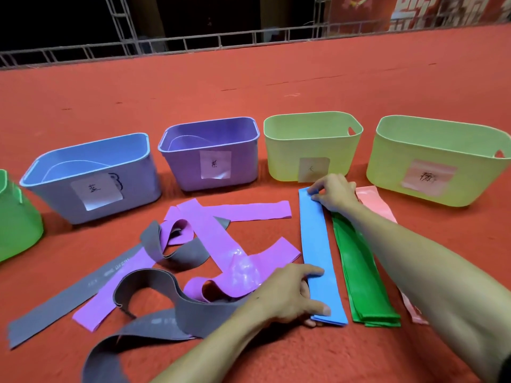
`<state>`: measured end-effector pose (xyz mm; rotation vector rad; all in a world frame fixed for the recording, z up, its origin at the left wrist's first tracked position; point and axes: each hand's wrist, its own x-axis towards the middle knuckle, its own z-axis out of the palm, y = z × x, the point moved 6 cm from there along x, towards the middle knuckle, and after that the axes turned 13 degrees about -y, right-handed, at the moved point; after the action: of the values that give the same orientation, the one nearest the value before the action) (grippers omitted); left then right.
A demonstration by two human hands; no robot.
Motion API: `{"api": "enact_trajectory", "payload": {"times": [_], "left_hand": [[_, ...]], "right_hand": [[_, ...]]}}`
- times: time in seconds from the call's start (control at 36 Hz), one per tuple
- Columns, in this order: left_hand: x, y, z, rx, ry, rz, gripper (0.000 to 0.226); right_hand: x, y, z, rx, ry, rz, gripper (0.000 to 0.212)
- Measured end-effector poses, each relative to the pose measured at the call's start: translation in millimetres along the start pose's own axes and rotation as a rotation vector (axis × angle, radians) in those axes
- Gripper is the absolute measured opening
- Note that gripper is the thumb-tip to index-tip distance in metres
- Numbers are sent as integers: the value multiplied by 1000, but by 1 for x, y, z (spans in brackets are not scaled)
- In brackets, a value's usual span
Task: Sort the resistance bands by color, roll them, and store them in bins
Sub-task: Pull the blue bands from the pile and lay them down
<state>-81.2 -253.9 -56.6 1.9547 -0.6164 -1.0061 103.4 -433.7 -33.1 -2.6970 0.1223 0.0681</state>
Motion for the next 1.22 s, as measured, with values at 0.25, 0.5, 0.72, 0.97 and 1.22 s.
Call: {"api": "enact_trajectory", "payload": {"times": [0.25, 0.5, 0.72, 0.97, 1.22], "left_hand": [[-2, 8, -1, 181, -30, -47, 72], [-4, 7, -5, 325, -9, -73, 75], [-3, 6, -10, 424, 4, -70, 74], [1, 2, -9, 396, 3, -52, 74], [-14, 9, -6, 486, 67, -4, 68]], "right_hand": [[-2, -3, 0, -114, -92, 8, 17], [-6, -6, -3, -161, -109, 26, 20], [-4, -8, -4, -240, -265, 66, 35], [-6, -16, 2, -342, -307, 109, 52], [-46, -38, 3, -272, -176, -3, 32]]}}
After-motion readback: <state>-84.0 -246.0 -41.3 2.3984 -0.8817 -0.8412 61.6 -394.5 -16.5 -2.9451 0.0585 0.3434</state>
